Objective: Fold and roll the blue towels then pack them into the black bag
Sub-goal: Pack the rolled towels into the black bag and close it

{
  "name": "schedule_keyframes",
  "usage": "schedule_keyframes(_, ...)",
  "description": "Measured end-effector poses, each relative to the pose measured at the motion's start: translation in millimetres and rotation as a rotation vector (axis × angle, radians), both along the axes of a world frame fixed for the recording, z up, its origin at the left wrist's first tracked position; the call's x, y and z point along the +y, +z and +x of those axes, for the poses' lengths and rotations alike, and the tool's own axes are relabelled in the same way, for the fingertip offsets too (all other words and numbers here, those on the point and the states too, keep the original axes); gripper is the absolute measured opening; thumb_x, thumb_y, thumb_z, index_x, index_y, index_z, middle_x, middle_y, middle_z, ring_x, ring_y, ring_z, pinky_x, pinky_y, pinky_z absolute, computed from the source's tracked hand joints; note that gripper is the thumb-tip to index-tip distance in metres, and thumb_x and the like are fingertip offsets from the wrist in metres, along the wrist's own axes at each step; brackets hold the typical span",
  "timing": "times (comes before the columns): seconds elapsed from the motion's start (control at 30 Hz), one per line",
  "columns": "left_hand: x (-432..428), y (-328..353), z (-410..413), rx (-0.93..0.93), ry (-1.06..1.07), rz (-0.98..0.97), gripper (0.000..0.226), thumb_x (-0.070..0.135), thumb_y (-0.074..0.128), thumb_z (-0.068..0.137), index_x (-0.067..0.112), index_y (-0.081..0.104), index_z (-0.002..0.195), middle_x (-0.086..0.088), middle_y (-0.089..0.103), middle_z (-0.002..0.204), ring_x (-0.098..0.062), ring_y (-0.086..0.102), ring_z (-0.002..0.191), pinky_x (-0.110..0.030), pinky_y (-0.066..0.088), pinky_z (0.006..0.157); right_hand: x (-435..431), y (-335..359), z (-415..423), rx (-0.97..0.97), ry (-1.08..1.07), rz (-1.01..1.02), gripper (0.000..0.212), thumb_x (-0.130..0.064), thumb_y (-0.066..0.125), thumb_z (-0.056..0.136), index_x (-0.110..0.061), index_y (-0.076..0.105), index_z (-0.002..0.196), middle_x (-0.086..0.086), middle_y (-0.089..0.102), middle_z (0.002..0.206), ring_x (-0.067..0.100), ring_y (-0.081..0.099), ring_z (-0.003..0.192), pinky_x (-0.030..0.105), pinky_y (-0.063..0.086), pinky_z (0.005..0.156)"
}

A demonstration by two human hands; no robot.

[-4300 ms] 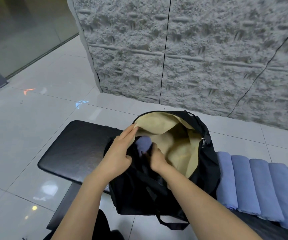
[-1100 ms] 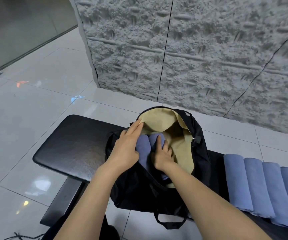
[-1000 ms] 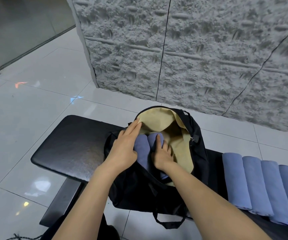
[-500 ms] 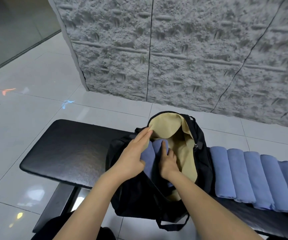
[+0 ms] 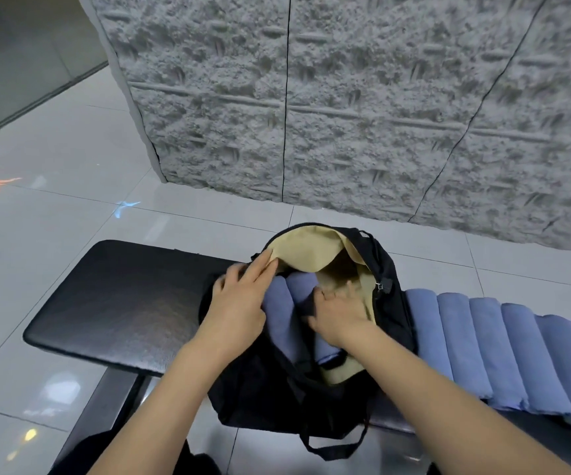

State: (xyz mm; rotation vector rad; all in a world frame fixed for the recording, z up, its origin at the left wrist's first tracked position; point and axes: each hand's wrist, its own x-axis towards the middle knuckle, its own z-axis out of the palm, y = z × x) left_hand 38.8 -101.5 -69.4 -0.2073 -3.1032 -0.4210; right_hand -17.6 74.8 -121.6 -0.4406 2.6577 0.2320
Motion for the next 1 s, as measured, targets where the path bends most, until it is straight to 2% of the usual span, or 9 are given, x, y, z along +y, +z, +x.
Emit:
schedule_keyframes(0.1, 36.3, 3.6, -2.2, 0.266, -0.297, -0.232, 0.057, 0.008, 0.054, 0.066, 0.015, 0.058, 0.122, -0.004, 0.046, 0.14, -0.031, 0.046, 0.121, -0.044, 0.034, 0.103, 33.2, 13.4, 5.1, -0.014, 0.327, 0.277, 0.049, -0.041, 0.028, 0.098, -0.02, 0.039, 0.142, 0.006, 0.042, 0.144, 0.029, 0.025, 0.139, 0.053, -0.025, 0.105)
schedule_keyframes(0.27, 113.6, -22.6, -16.3, -0.433, -0.482, -0.424, 0.061, 0.012, 0.047, 0.093, 0.014, 0.022, 0.148, -0.004, 0.013, 0.157, -0.03, 0.013, 0.143, -0.046, 0.014, 0.115, 55.7, 39.0, 23.3, -0.144, 0.426, 0.48, 0.051, -0.039, 0.017, 0.099, -0.023, 0.036, 0.144, 0.003, 0.034, 0.151, 0.03, 0.008, 0.145, 0.056, -0.025, 0.106)
schedule_keyframes(0.37, 120.8, -35.9, -30.8, -0.587, -0.533, -0.667, 0.043, 0.014, 0.038, 0.099, 0.013, 0.036, 0.142, -0.009, 0.015, 0.157, -0.034, 0.006, 0.144, -0.053, 0.01, 0.115, 73.6, 40.8, 28.5, -0.25, 0.349, 0.594, 0.046, -0.031, 0.022, 0.098, -0.018, 0.055, 0.127, 0.008, 0.055, 0.131, 0.034, 0.022, 0.139, 0.057, -0.031, 0.097)
schedule_keyframes(0.6, 114.5, -42.6, -32.5, -0.735, -0.469, -0.713, 0.034, 0.026, 0.035, 0.101, 0.018, 0.05, 0.131, -0.008, 0.036, 0.148, -0.03, 0.022, 0.139, -0.049, 0.024, 0.108, 100.0, 67.4, 40.8, -0.212, 0.216, 0.404, 0.057, -0.041, 0.036, 0.098, -0.015, 0.027, 0.148, 0.007, 0.024, 0.155, 0.03, 0.005, 0.145, 0.054, -0.009, 0.113)
schedule_keyframes(0.7, 119.2, -27.0, -25.6, -0.64, -0.494, -0.739, 0.03, 0.022, 0.04, 0.098, 0.012, 0.054, 0.123, -0.012, 0.049, 0.134, -0.03, 0.041, 0.124, -0.046, 0.027, 0.104, 98.2, 62.9, 39.9, -0.228, 0.167, 0.455, 0.049, -0.041, 0.027, 0.097, -0.018, 0.042, 0.138, 0.008, 0.04, 0.145, 0.026, 0.009, 0.144, 0.049, -0.017, 0.112)
schedule_keyframes(0.73, 119.2, -21.3, -22.7, -0.52, -0.527, -0.748, 0.028, 0.017, 0.042, 0.096, 0.01, 0.055, 0.12, -0.013, 0.053, 0.129, -0.031, 0.043, 0.121, -0.046, 0.025, 0.106, 99.0, 61.6, 39.1, -0.194, 0.206, 0.426, 0.039, -0.037, 0.027, 0.097, -0.018, 0.058, 0.112, 0.01, 0.054, 0.127, 0.025, 0.019, 0.141, 0.049, -0.019, 0.112)
schedule_keyframes(0.8, 116.4, -14.5, -22.9, -0.165, -0.598, -0.744, 0.032, 0.012, 0.044, 0.092, 0.012, 0.056, 0.122, -0.012, 0.049, 0.133, -0.033, 0.036, 0.128, -0.051, 0.014, 0.113, 102.3, 64.4, 37.3, -0.085, 0.3, 0.365, 0.038, -0.03, 0.028, 0.097, -0.018, 0.053, 0.071, 0.007, 0.061, 0.092, 0.024, 0.041, 0.127, 0.05, -0.025, 0.11)
schedule_keyframes(0.9, 101.6, -9.2, -40.6, 0.029, -0.598, -0.835, 0.053, 0.019, 0.041, 0.096, 0.025, 0.026, 0.146, -0.005, 0.006, 0.159, -0.035, 0.001, 0.145, -0.061, -0.005, 0.113, 111.6, 51.1, 32.7, 0.029, 0.356, 0.285, 0.048, -0.035, 0.027, 0.094, -0.017, 0.071, 0.084, -0.004, 0.063, 0.078, 0.02, 0.052, 0.108, 0.05, -0.037, 0.095)
schedule_keyframes(1.0, 90.7, -0.1, -68.6, 0.015, -0.492, -1.028, 0.061, 0.025, 0.037, 0.1, 0.029, 0.004, 0.151, 0.0, -0.01, 0.159, -0.03, -0.005, 0.146, -0.065, -0.015, 0.107, 120.4, 43.5, 29.6, 0.068, 0.329, 0.229, 0.055, -0.046, 0.024, 0.095, -0.018, 0.072, 0.095, -0.002, 0.069, 0.098, 0.021, 0.033, 0.133, 0.053, -0.031, 0.101)
